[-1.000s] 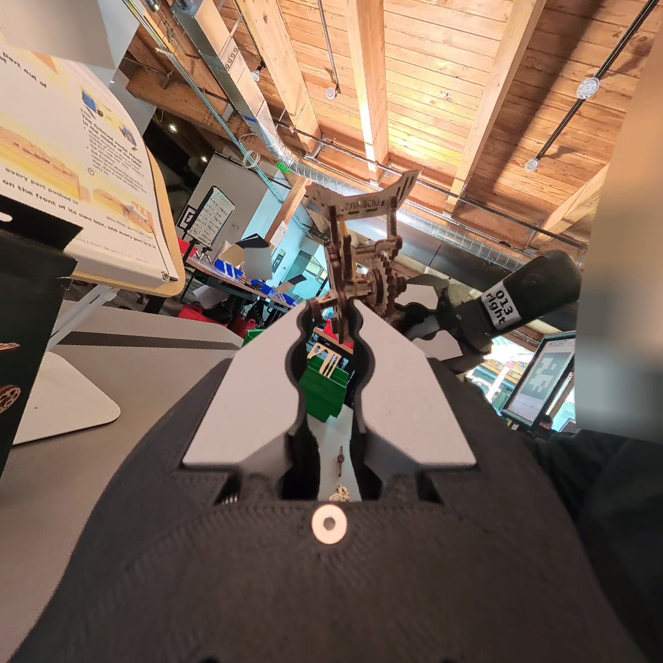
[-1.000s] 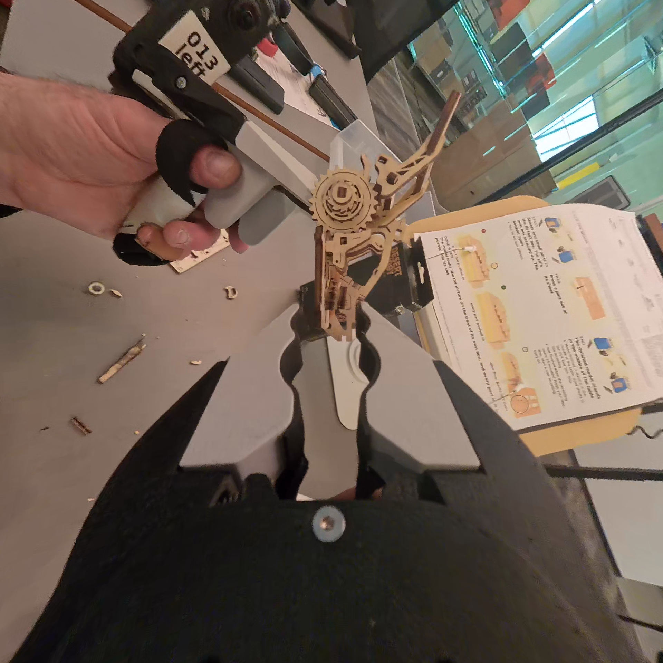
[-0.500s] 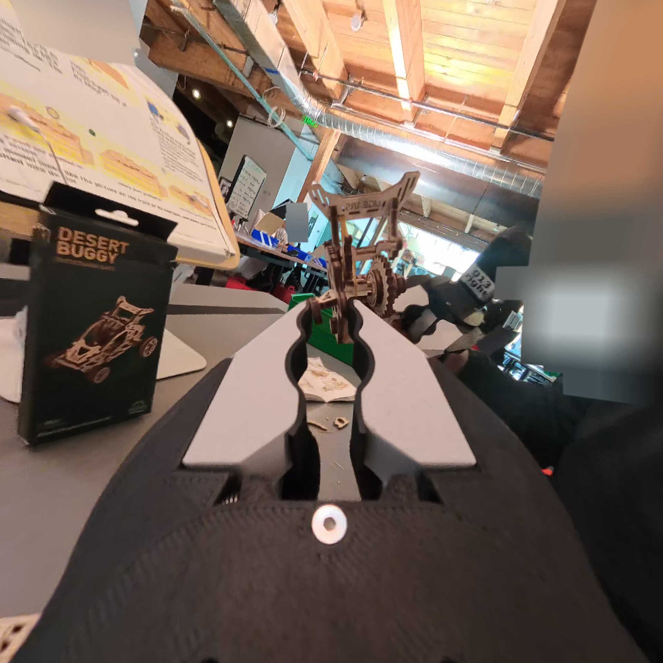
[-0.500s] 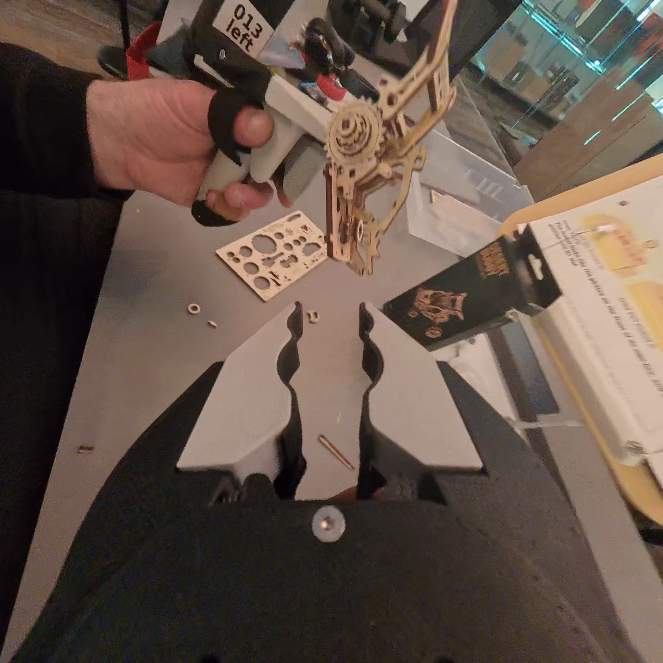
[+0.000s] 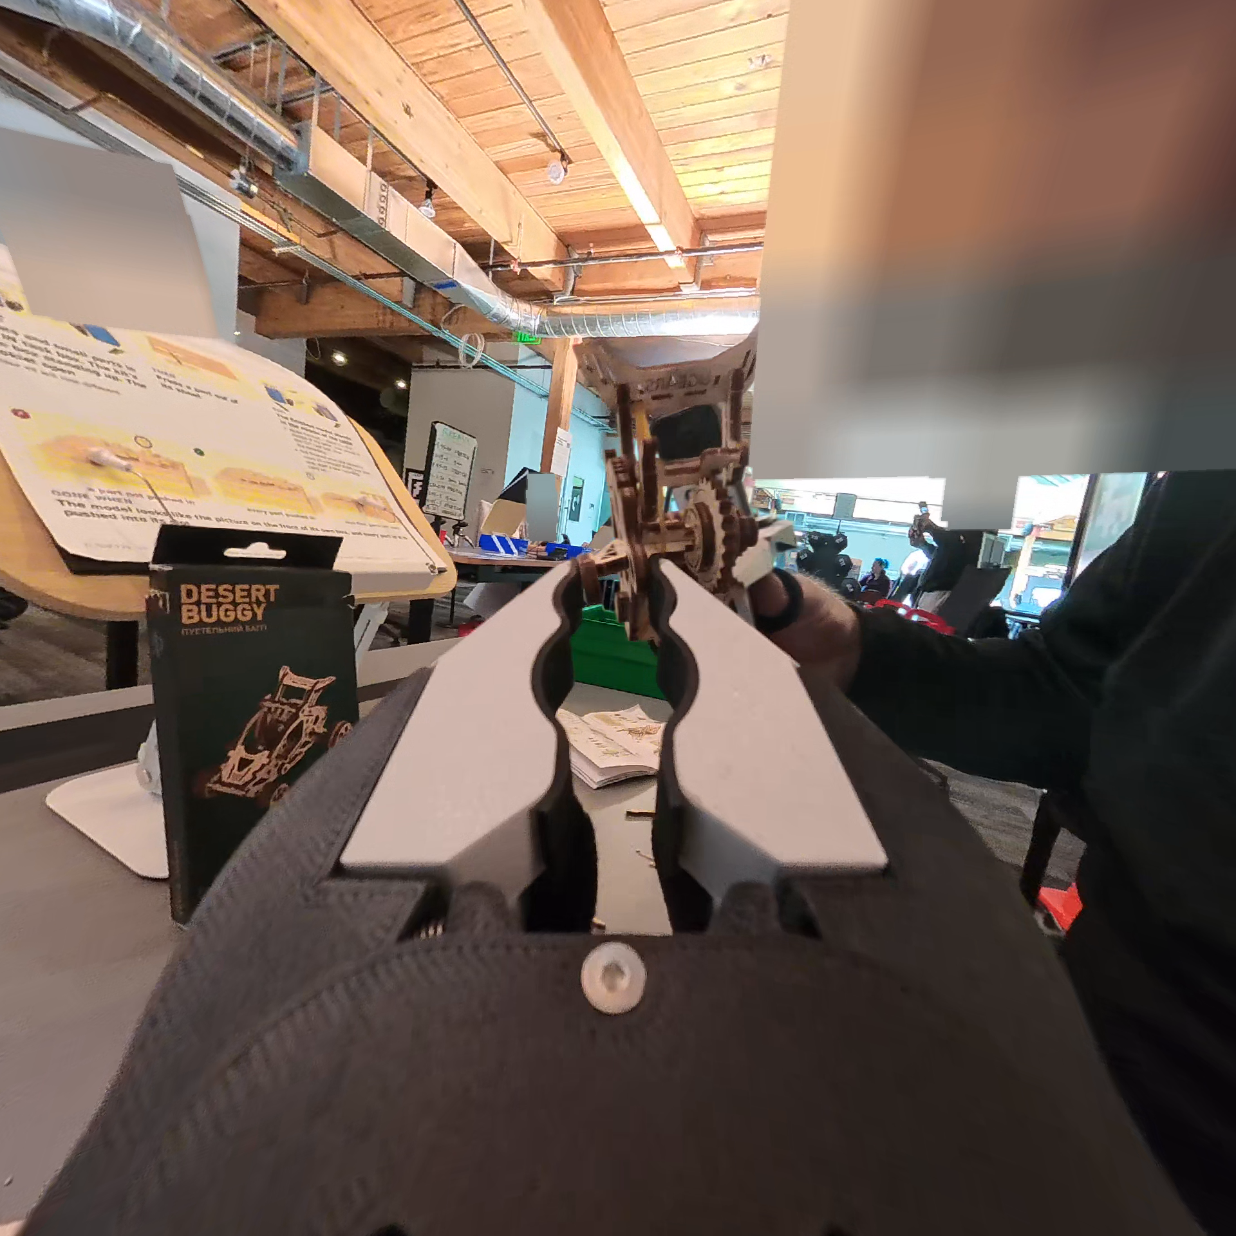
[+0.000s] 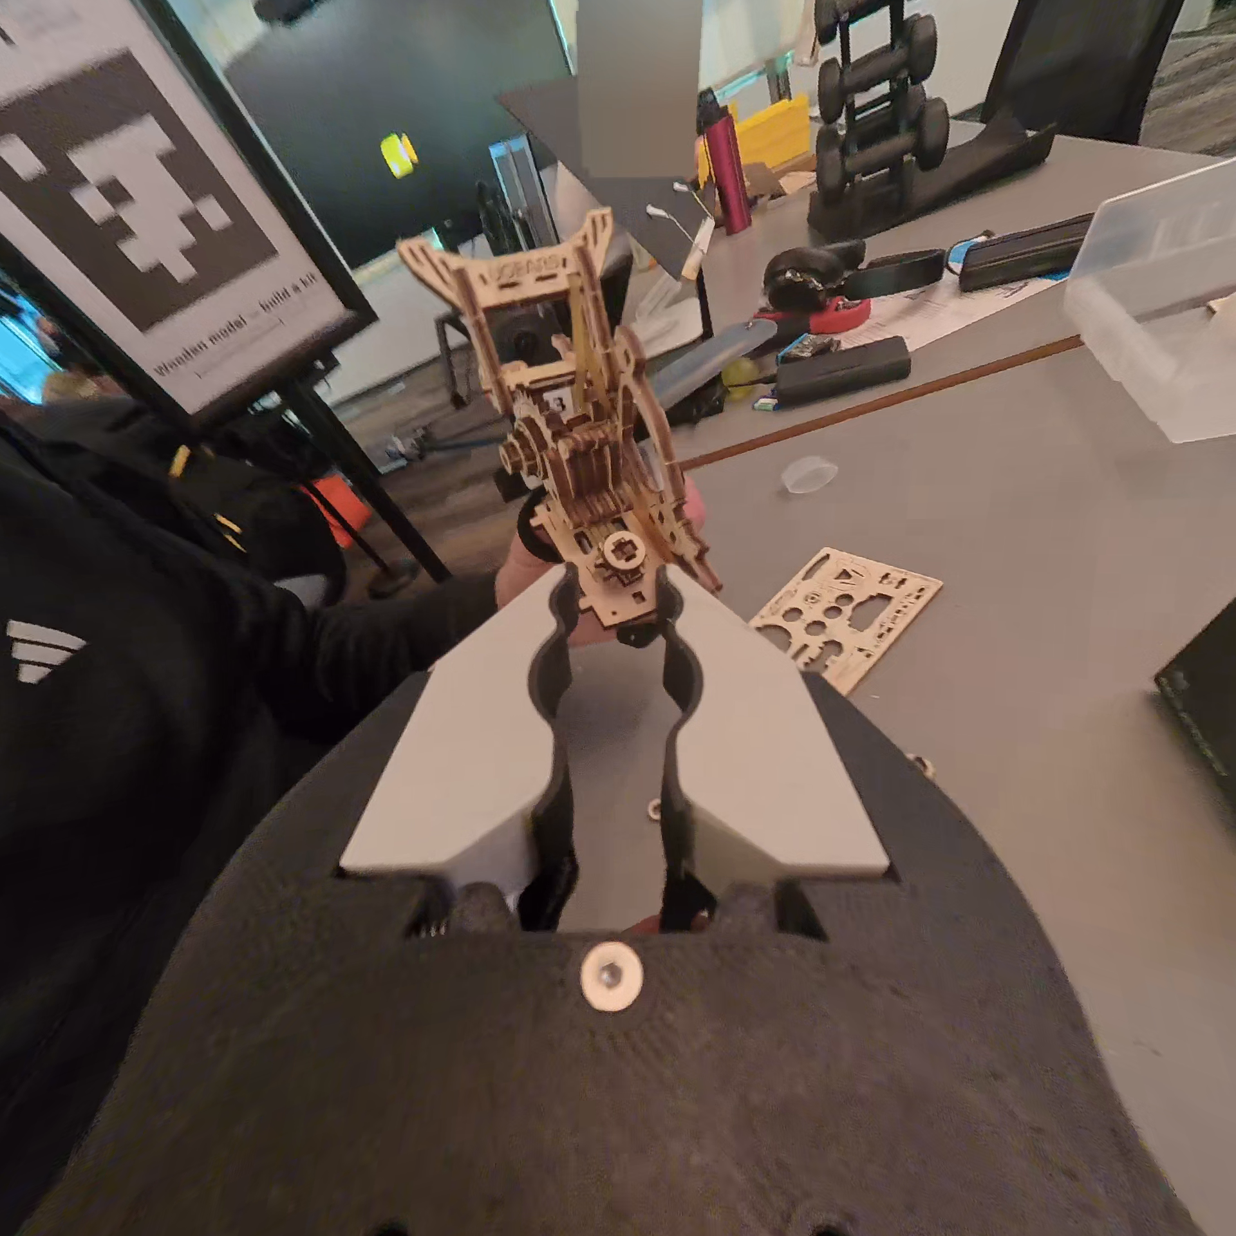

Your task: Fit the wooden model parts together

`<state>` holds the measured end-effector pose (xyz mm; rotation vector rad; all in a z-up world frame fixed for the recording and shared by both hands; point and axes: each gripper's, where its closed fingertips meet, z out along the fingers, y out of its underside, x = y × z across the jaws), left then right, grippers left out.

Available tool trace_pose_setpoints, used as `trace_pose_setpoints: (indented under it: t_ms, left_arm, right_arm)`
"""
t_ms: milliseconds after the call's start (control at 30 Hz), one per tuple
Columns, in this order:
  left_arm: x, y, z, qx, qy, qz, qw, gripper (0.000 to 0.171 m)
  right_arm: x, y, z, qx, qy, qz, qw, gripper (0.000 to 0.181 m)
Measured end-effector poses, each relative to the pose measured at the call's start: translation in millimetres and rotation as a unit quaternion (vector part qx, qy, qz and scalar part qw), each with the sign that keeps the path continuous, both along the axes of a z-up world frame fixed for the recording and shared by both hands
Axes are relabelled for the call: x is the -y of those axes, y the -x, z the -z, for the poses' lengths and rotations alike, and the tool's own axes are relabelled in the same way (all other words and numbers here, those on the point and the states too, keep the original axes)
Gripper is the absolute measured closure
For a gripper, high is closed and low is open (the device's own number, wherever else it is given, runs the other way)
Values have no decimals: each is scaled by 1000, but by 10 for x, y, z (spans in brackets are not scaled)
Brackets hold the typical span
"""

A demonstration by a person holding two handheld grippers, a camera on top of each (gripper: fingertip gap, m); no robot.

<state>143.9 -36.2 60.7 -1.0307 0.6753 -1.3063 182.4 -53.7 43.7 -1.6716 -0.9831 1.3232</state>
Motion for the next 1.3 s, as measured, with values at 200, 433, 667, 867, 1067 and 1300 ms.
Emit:
trace_pose_setpoints:
  t_ms: [200, 433, 667, 867, 1067, 1300]
  left_arm:
    - [3, 3, 52, -14, -12, -2, 1000, 155]
    - [-73, 117, 138, -24, -12, -18, 999, 155]
    - [-188, 270, 297, -53, -9, -45, 998, 155]
    - [-205, 295, 360, -58, -4, -48, 997, 155]
    - [-210, 344, 375, -54, -3, -52, 997, 155]
    - [-233, 353, 397, -46, 0, -50, 998, 155]
  right_arm:
    - [-21, 48, 18, -32, 42, -6, 999, 171]
    - [-4, -37, 26, -5, 31, -25, 999, 171]
    - [84, -524, 1086, 264, 58, -53, 961, 171]
    - [103, -466, 1778, 362, 50, -74, 928, 170]
    - [-20, -444, 1835, 390, -60, -67, 916, 160]
    - [-55, -444, 1757, 427, -266, -110, 857, 162]
